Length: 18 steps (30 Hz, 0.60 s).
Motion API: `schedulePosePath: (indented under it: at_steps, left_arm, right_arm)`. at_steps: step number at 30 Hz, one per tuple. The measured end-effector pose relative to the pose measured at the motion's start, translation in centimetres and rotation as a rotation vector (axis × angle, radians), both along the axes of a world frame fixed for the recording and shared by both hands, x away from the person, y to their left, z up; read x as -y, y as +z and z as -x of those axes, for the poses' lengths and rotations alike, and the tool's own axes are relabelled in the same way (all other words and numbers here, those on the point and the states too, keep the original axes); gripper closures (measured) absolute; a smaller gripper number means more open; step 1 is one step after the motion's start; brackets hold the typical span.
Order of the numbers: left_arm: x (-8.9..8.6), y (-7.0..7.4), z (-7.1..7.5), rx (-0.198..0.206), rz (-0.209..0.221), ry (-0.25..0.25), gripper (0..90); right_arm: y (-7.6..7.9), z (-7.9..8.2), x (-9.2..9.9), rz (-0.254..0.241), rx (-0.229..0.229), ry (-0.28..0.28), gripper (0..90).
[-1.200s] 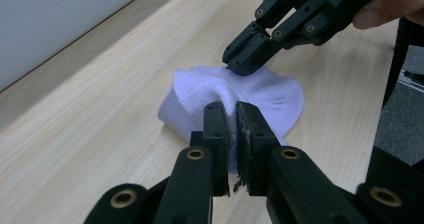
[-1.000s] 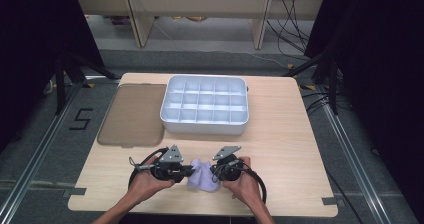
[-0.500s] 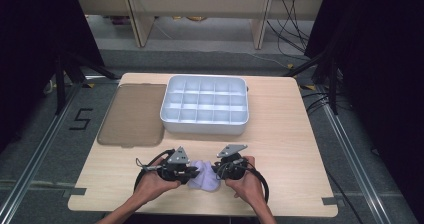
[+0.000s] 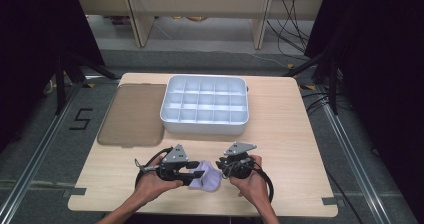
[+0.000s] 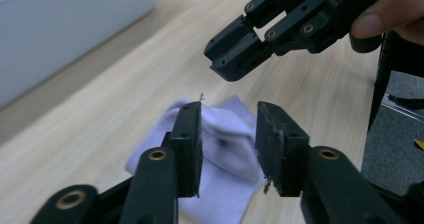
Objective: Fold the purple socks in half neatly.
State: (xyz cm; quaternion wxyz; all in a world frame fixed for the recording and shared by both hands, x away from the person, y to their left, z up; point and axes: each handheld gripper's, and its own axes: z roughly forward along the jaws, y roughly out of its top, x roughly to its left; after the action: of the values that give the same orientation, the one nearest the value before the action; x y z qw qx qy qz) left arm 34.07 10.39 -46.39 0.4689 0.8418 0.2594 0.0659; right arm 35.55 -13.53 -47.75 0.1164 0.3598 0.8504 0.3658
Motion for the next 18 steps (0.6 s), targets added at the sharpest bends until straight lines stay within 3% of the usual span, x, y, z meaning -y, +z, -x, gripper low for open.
schedulePosePath:
  at_steps: [2, 3, 4, 5, 7, 8, 11, 14, 18]
  left_arm:
    - [-0.7, 0.2, -0.2, 0.005, 0.001, 0.001, 71.4]
    - [-0.9, 0.1, -0.3, 0.005, 0.006, 0.002, 71.4]
    - [-1.2, -0.5, -0.5, -0.006, -0.016, 0.014, 78.1]
    - [-1.3, -0.9, -0.5, -0.006, -0.03, 0.009, 78.1]
    - [-1.3, -2.4, -0.5, -0.028, -0.087, -0.006, 82.1]
    - [-1.3, -3.3, -0.6, -0.035, -0.136, -0.038, 83.2]
    - [-0.8, -4.5, -0.1, -0.059, -0.149, -0.043, 86.3]
    - [-0.6, -4.3, 0.4, -0.05, -0.18, -0.077, 88.6]
    - [-0.2, -4.4, 0.9, -0.032, -0.191, -0.063, 88.9]
  right_arm:
    - [0.4, 0.0, 0.1, -0.007, 0.028, 0.007, 77.3]
    - [0.4, 0.0, 0.1, -0.007, 0.028, 0.007, 77.3]
    - [0.7, 0.1, 0.2, -0.017, 0.037, 0.001, 78.2]
    - [0.7, 0.1, 0.2, -0.017, 0.037, 0.001, 78.2]
    - [0.8, 0.1, 0.1, -0.018, 0.063, 0.028, 79.0]
    - [1.0, 0.3, 0.0, -0.027, 0.046, 0.015, 79.4]
    - [1.3, 0.7, -0.6, -0.048, 0.045, 0.044, 82.1]
    - [1.7, 1.2, -1.5, -0.048, 0.066, 0.082, 86.4]
    - [1.4, 1.9, -2.9, -0.03, 0.033, 0.133, 89.4]
